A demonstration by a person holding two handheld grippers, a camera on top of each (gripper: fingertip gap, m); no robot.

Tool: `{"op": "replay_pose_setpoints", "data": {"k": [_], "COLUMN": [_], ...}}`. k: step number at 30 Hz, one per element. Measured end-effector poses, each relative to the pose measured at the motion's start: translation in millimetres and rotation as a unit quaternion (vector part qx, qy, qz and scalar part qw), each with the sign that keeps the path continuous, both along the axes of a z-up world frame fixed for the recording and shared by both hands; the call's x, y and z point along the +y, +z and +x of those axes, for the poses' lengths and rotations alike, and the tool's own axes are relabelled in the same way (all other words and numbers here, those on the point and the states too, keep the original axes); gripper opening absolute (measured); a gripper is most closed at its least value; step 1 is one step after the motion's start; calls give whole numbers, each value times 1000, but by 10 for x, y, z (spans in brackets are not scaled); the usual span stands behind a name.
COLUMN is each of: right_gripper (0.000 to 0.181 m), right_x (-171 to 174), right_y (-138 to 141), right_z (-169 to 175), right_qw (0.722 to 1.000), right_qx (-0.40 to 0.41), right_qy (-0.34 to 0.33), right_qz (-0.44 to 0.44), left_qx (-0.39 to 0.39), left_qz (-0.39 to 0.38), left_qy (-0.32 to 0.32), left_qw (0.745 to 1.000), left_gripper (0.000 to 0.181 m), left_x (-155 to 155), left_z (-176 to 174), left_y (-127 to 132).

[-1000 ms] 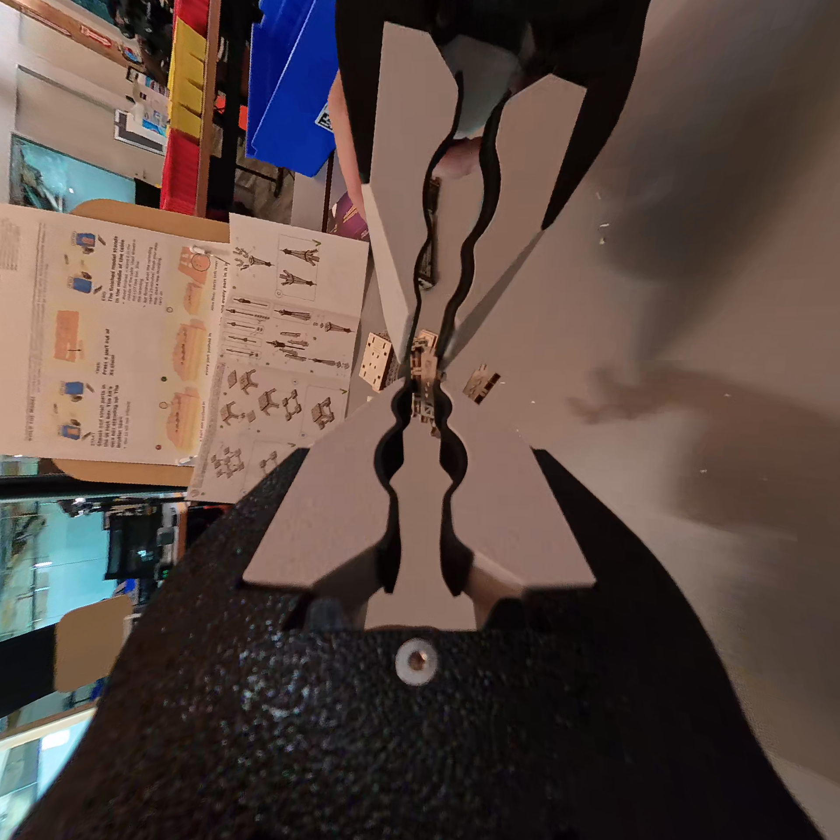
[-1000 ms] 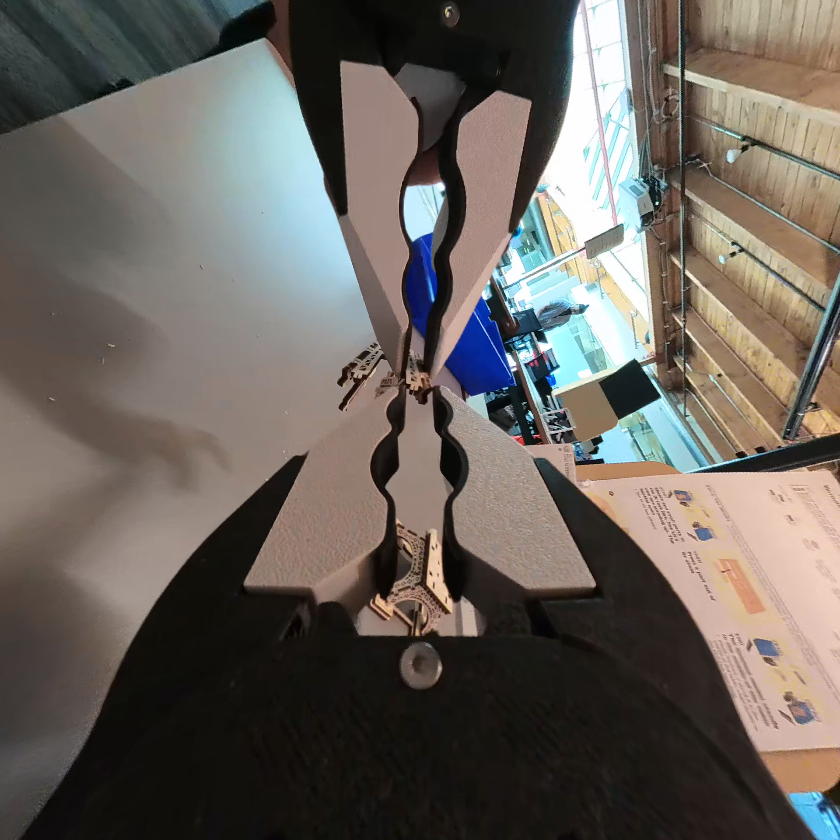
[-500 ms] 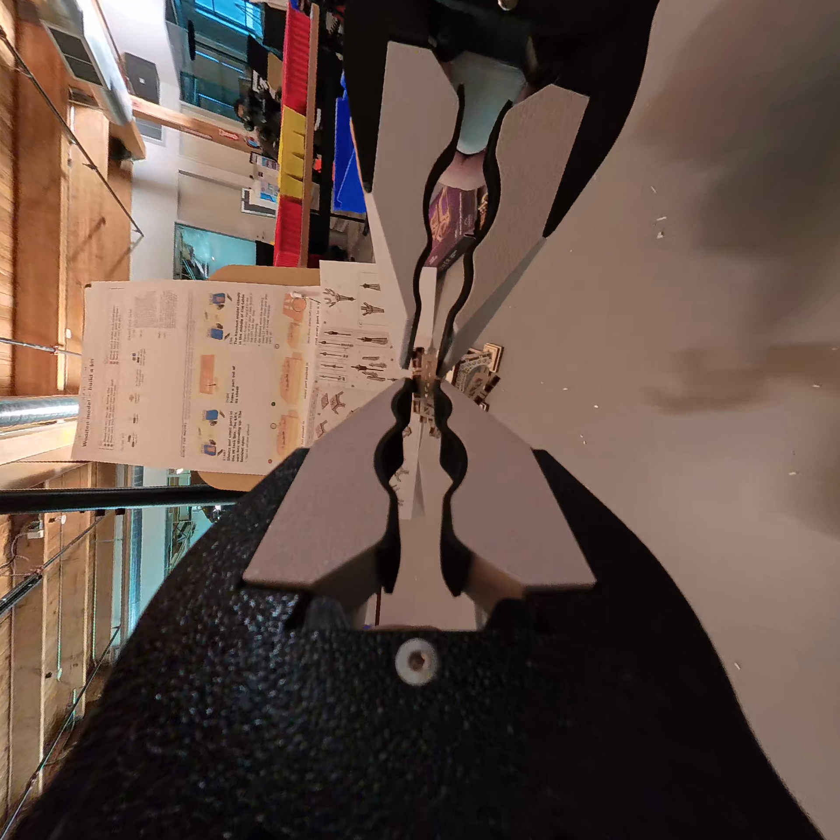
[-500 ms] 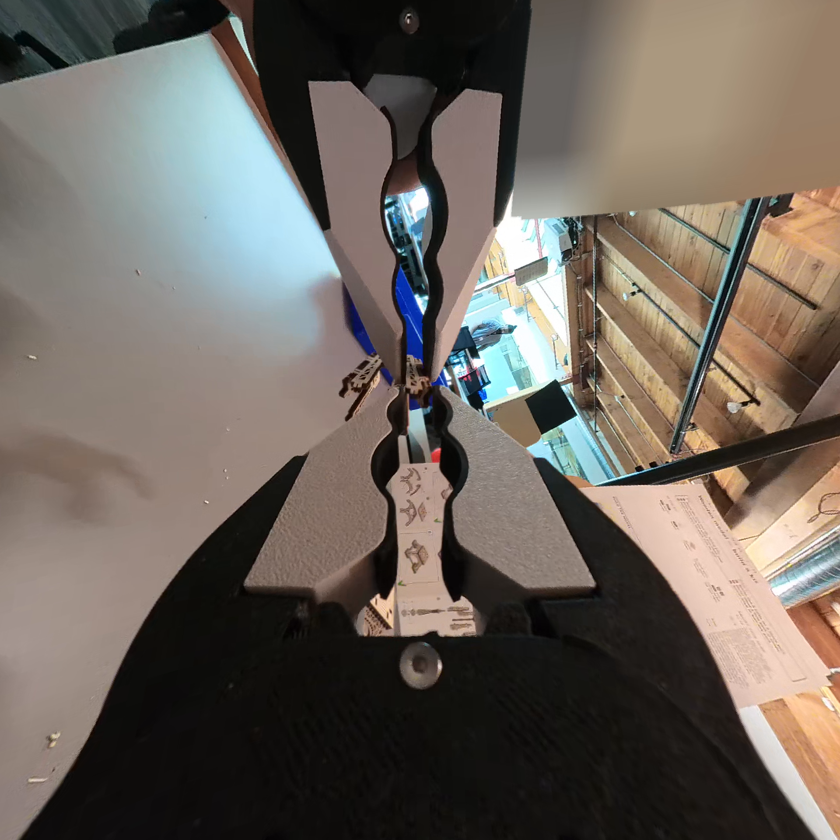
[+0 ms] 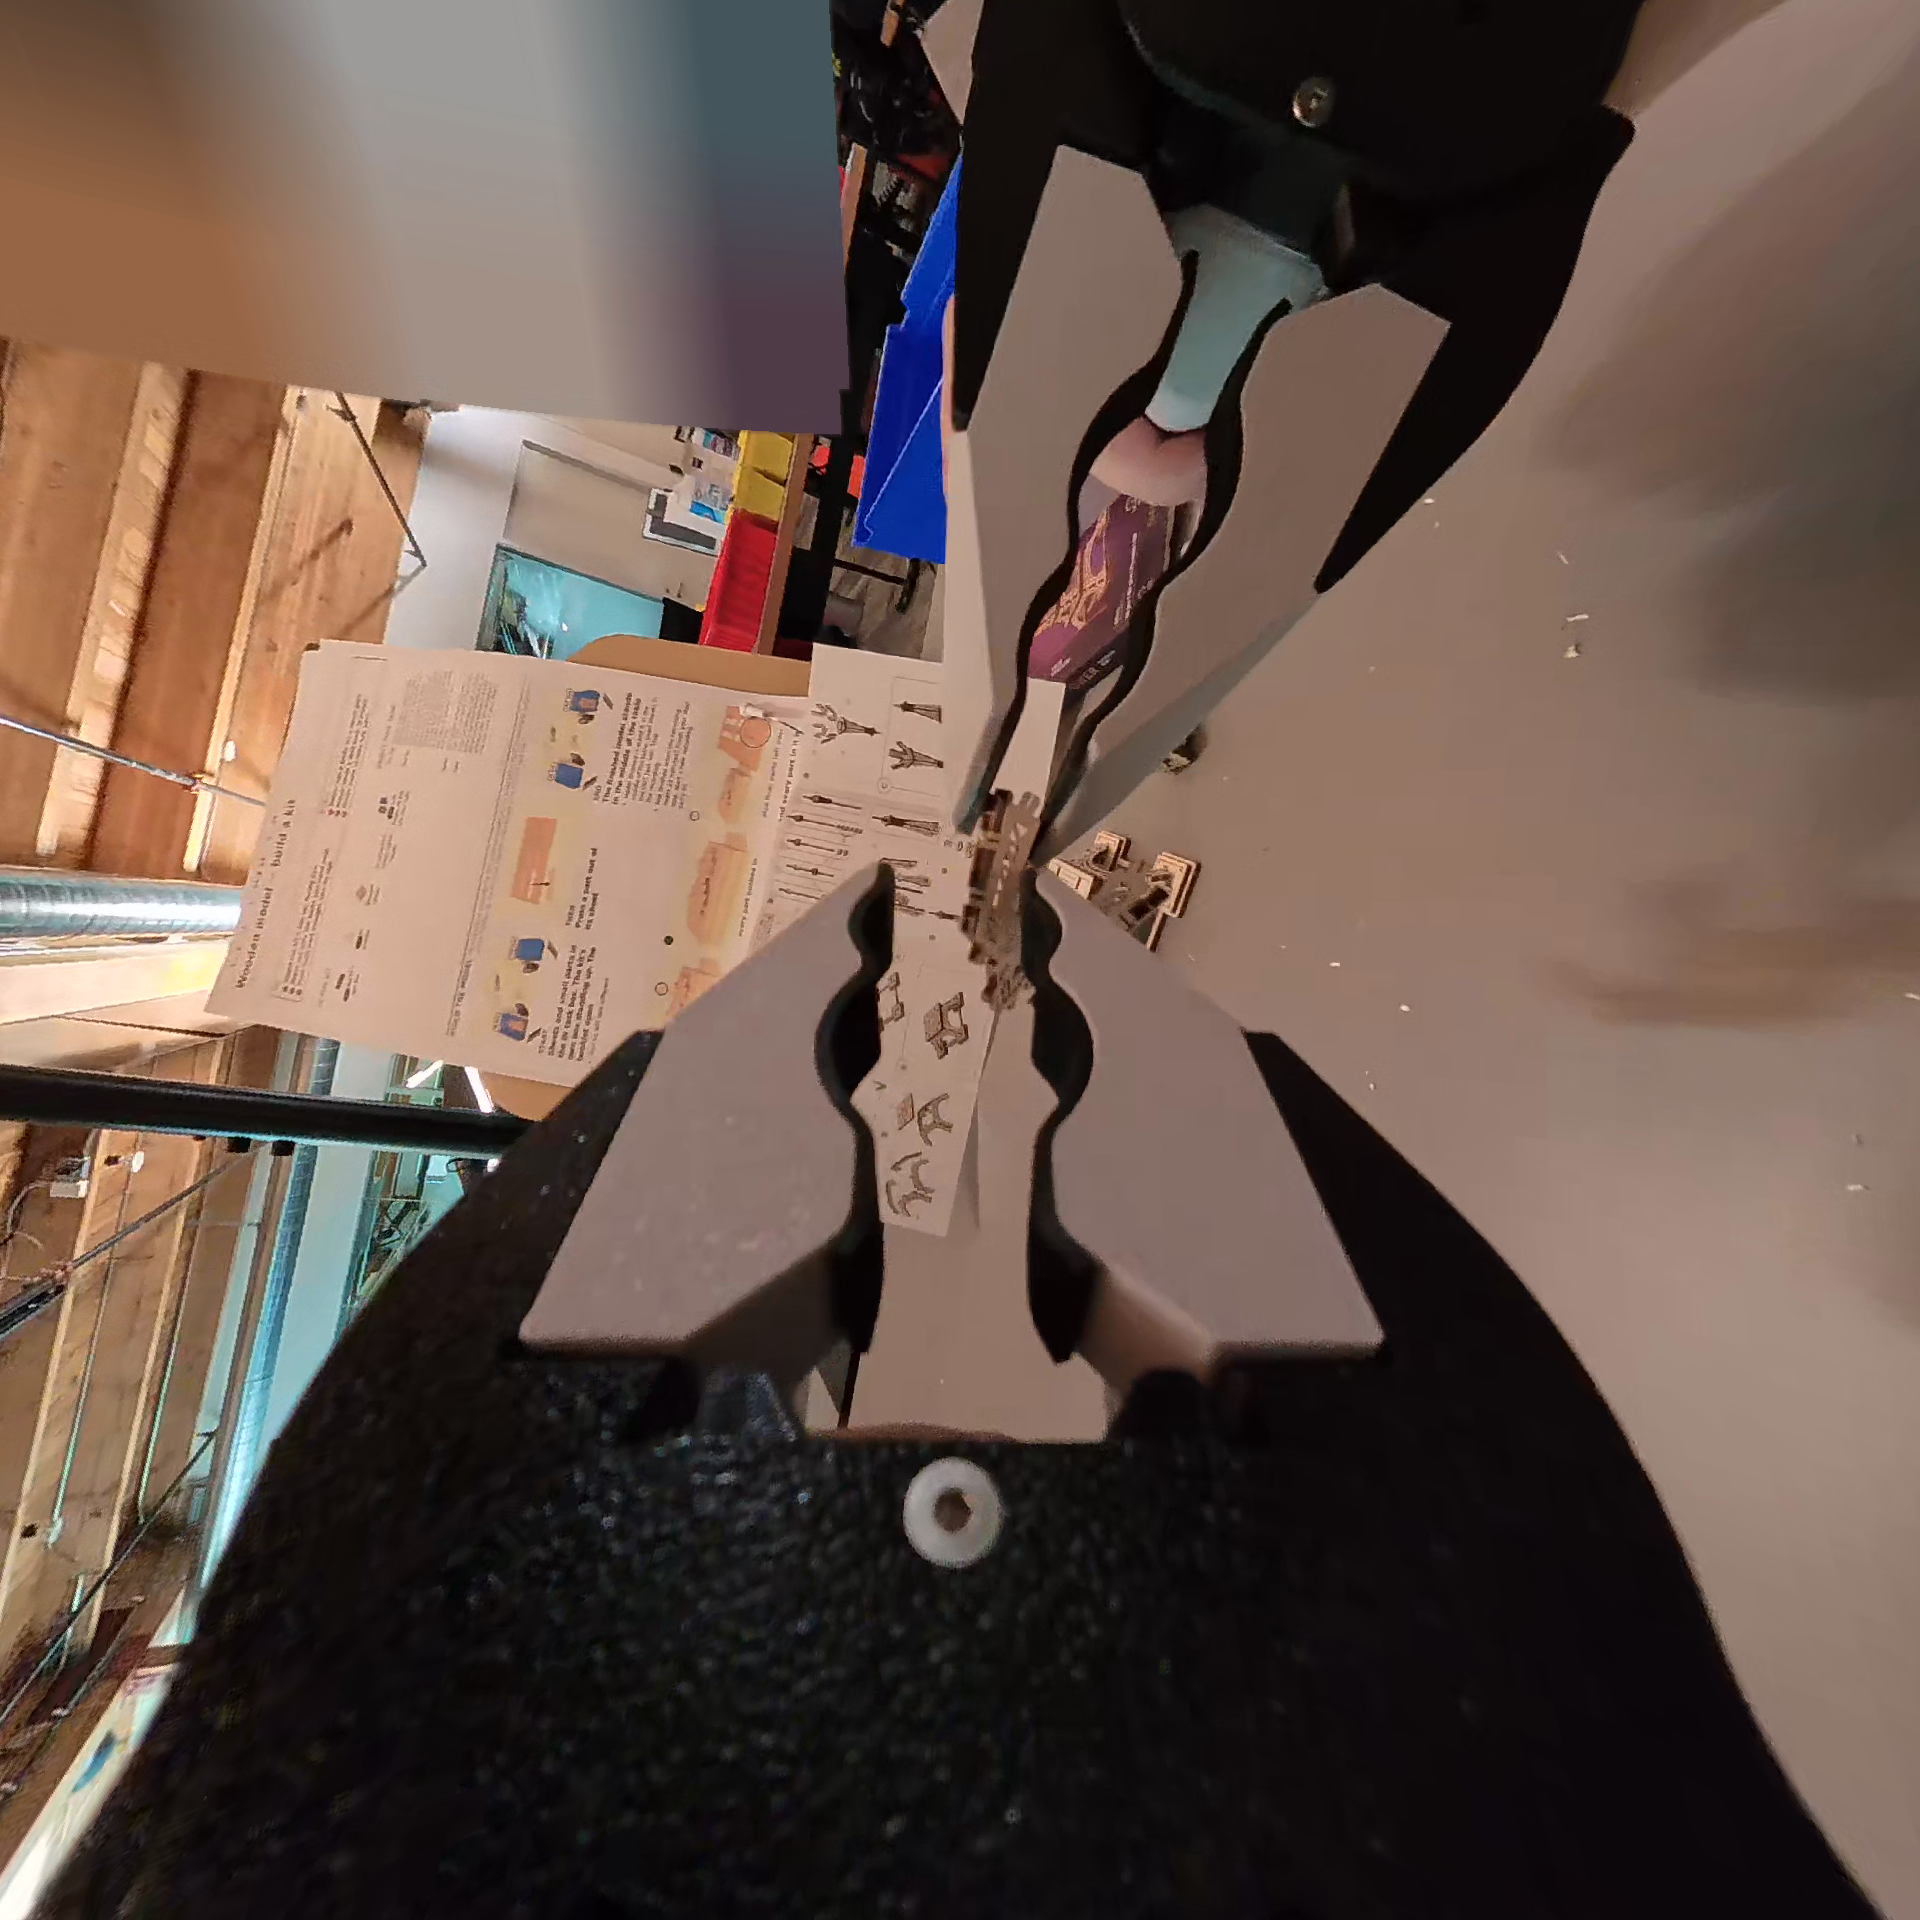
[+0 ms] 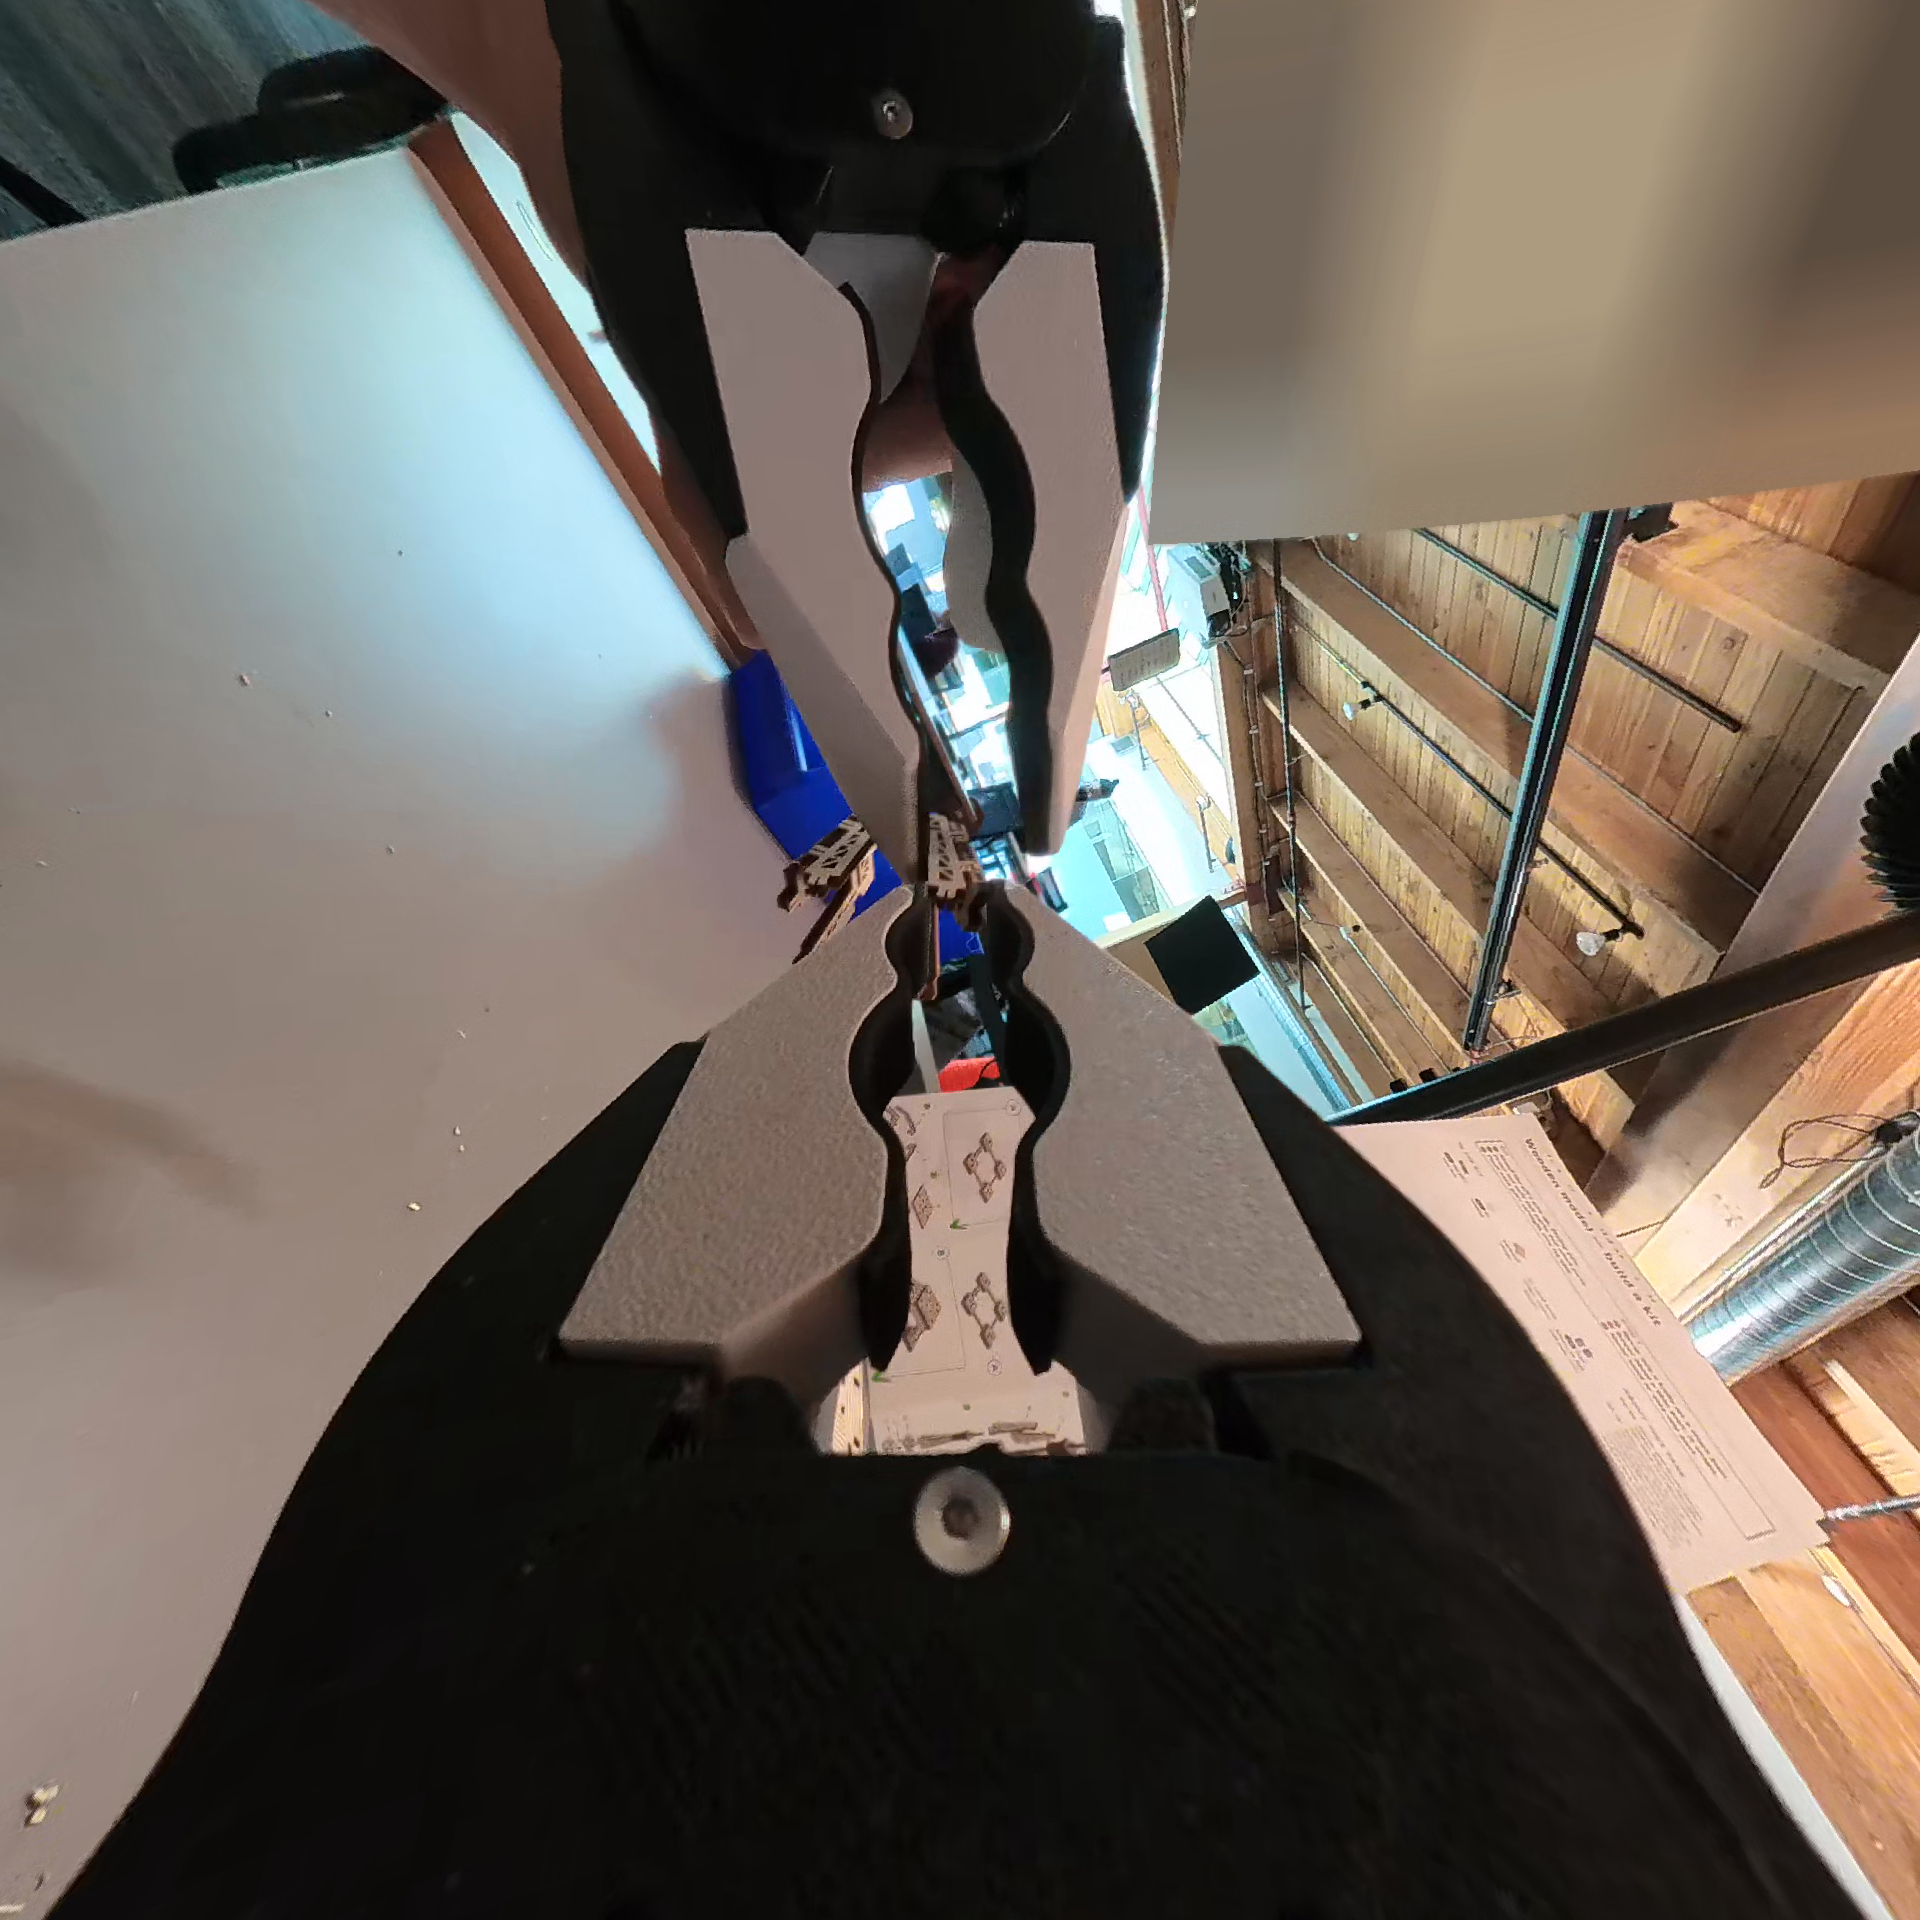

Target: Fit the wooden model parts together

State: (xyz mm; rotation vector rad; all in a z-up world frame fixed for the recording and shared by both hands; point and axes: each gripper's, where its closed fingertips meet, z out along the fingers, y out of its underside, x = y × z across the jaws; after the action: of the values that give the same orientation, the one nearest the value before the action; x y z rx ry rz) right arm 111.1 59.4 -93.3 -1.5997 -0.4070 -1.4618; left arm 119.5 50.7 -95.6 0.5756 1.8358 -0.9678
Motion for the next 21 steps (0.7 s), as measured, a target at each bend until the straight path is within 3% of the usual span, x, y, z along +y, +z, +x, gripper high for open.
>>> {"op": "replay_pose_setpoints", "data": {"k": [11,21], "right_gripper": [8,7], "right_x": [5,25], "right_y": [43,-130], "right_z": [-16,57], "right_qw": [1000,999], "right_qx": [-18,50], "right_qy": [-1,3], "right_qz": [5,-8], "left_qx": [-6,17], "left_qz": [7,60], "left_qy": [-7,14], "left_qw": [1000,998], "left_gripper": [8,6], "left_x": [-2,20], "left_z": [-43,27], "left_y": [-18,-185]}}
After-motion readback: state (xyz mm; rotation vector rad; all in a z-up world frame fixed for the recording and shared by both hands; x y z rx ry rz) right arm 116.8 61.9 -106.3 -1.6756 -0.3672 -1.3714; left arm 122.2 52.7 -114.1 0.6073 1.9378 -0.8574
